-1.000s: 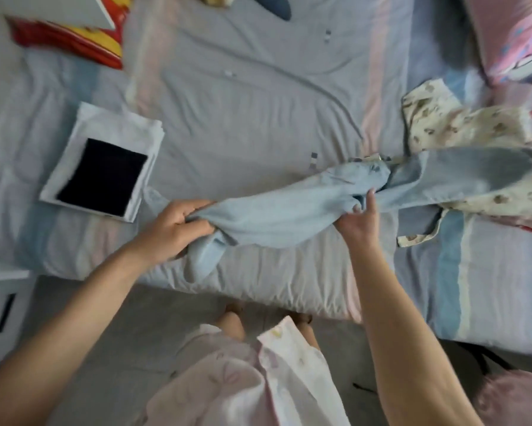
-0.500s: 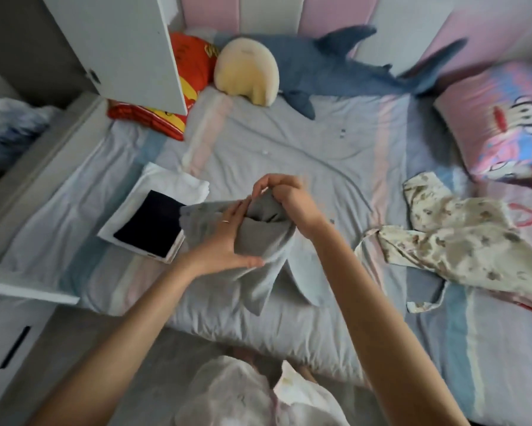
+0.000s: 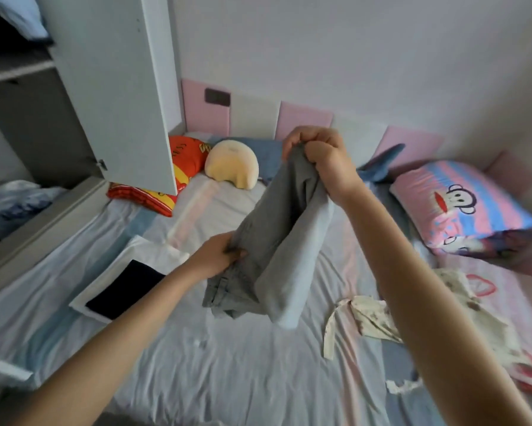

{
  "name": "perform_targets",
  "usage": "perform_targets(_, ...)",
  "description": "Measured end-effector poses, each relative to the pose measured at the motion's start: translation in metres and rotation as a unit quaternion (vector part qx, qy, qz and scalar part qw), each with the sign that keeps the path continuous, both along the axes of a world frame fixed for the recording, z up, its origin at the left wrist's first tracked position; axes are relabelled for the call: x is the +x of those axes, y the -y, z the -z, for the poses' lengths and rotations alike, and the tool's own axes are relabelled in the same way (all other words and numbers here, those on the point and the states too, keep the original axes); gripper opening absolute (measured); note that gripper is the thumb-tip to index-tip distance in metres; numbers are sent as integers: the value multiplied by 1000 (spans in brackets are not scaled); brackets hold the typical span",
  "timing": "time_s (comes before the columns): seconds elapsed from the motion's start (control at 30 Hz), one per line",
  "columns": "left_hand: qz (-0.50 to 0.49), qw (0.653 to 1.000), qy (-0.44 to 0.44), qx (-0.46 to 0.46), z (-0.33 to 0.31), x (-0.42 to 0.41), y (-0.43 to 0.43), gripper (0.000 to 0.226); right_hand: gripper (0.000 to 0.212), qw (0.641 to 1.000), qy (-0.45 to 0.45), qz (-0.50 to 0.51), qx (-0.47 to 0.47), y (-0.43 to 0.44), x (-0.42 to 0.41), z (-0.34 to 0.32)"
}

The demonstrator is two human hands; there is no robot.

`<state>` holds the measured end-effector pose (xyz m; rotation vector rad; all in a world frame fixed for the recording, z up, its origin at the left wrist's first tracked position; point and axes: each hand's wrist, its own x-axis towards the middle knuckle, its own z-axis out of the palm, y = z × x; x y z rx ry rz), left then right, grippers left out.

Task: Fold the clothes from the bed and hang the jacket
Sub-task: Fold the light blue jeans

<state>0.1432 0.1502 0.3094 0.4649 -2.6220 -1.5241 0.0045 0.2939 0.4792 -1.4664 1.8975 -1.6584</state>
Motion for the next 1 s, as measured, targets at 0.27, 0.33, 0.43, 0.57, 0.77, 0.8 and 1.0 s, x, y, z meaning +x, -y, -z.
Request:
perform_targets(0.27, -142, 954, -145, 223, -119, -53, -31, 23, 44, 839, -307, 319, 315, -77, -91, -62)
perform_targets(0.33, -185, 927, -153, 290, -143, -69, -35, 23, 56, 864, -314, 288, 267, -83, -76, -68)
perform_targets(0.43, -151, 906, -153, 366, -163, -76, -43, 35, 77, 952, -144, 64, 262, -84, -44, -63)
perform_targets(0.57, -67, 909, -128, 390, -178, -73, -62, 56, 118, 926, -125, -8, 356, -91, -28, -42)
perform_targets(0.77, -155, 896, -98, 405, -195, -84, -57, 28, 31, 924, -192, 75, 322, -103, -30, -46)
perform_targets(0.8, -139, 887, -126, 423, -201, -82, -60, 28, 17, 943, -126, 81, 297, -103, -29, -48)
perform_targets(1.0, 12, 963, -159, 217, -218, -67, -98, 85, 35, 968, 108, 128, 187, -92, -23, -64)
